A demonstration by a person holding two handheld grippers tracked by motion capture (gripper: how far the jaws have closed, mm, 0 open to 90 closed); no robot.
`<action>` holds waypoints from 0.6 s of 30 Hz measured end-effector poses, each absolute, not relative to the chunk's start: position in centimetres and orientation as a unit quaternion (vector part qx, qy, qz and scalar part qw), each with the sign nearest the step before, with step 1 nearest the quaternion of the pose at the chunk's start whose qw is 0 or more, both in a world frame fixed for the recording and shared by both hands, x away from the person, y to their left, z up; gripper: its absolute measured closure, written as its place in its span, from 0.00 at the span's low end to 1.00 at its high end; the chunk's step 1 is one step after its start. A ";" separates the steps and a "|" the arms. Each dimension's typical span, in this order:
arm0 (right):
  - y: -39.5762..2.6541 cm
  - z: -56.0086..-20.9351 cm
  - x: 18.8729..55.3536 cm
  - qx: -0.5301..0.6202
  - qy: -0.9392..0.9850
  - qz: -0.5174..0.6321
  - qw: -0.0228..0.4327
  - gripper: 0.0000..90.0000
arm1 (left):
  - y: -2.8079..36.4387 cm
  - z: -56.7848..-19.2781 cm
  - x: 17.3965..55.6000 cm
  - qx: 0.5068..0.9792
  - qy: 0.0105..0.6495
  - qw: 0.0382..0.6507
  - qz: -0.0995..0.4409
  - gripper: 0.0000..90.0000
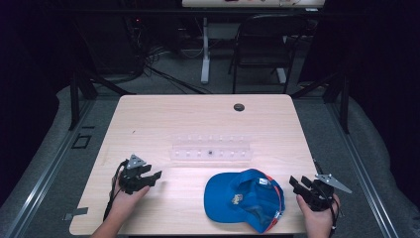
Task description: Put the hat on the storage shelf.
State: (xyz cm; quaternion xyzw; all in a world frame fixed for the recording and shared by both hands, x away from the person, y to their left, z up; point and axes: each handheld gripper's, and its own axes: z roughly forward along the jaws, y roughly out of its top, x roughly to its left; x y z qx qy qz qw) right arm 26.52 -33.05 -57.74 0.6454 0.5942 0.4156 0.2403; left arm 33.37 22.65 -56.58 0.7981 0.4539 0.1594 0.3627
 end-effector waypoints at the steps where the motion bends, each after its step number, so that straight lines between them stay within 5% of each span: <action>1: -33.1 -57.7 26.5 0.645 0.594 0.416 0.240 0.53 | 22.7 -56.6 33.4 0.798 0.454 0.363 0.159 0.53; 18: -33.9 -57.0 25.7 0.649 0.578 0.425 0.251 0.52 | 22.2 -56.6 33.3 0.804 0.448 0.360 0.157 0.52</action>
